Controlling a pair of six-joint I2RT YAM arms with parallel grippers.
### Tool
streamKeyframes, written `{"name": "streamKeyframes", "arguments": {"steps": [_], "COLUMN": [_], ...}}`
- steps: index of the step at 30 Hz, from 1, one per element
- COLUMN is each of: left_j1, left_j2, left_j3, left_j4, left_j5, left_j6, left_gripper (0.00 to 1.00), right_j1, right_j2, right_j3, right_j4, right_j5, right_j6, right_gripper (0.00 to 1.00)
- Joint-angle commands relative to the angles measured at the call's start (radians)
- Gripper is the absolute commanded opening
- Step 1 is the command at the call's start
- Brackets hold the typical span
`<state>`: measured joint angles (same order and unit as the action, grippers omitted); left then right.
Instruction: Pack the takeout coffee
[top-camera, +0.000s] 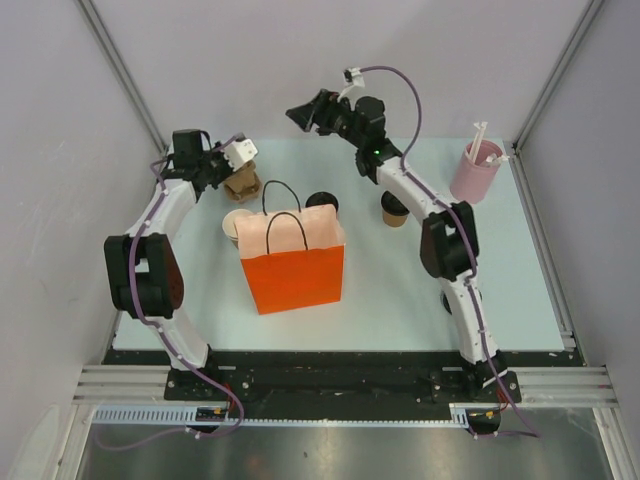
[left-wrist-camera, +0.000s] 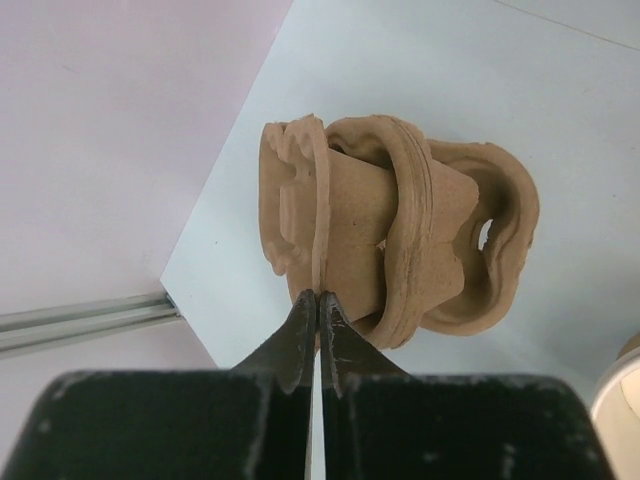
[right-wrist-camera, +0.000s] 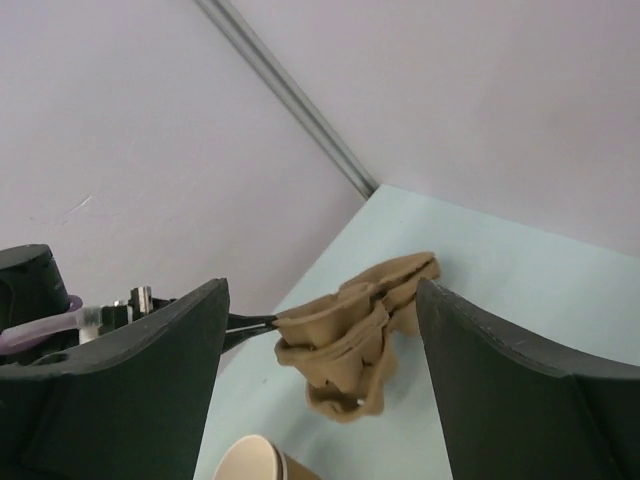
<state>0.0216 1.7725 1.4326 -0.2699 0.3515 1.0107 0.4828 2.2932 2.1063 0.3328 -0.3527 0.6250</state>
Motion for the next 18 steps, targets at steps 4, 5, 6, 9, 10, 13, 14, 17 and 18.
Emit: {"name": "streamKeyframes", "arguments": {"steps": [4, 5, 6, 9, 10, 13, 14, 17, 18], "left_j1": [-0.002, -0.002, 0.003, 0.011, 0.011, 0.009, 0.011, 0.011, 0.012], "left_j2": [-0.045, -0.044, -0.045, -0.038, -0.036, -0.031, -0.028, -0.028, -0.031], "left_j3": [-0.009, -0.011, -0.011, -0.015, -0.015, -0.024, -0.026, -0.029, -0.028], "left_j4": [0.06, 0.061, 0.06, 0.061, 0.06, 0.06, 0.06, 0.063, 0.063], "left_j5": [0.027, 0.035, 0.038, 0.061, 0.067, 0.083, 0.089, 0.093, 0.099], "left_j6": [0.006, 0.006, 0.003, -0.001, -0.001, 0.009, 0.015, 0.016, 0.012], "left_gripper": [0.01, 0.01, 0.0, 0.01, 0.0, 0.0, 0.01, 0.0, 0.0], "right_j1": [0.042, 0.043, 0.045, 0.056, 0.063, 0.079, 0.083, 0.105, 0.108], "right_j2": [0.311, 0.325, 0.333, 0.374, 0.385, 0.417, 0.423, 0.428, 0.433], "right_j3": [0.428, 0.42, 0.419, 0.458, 0.472, 0.512, 0.526, 0.524, 0.524], "right_j4": [-0.04, -0.013, -0.011, -0.037, -0.043, -0.057, -0.064, -0.109, -0.118], "right_j5": [-0.109, -0.092, -0.082, -0.075, -0.083, -0.083, -0.078, -0.055, -0.055], "right_j6": [0.064, 0.056, 0.048, -0.02, -0.039, -0.065, -0.073, -0.143, -0.157], "right_gripper": [0.65, 0.63, 0.61, 0.51, 0.47, 0.2, 0.15, 0.0, 0.0]}}
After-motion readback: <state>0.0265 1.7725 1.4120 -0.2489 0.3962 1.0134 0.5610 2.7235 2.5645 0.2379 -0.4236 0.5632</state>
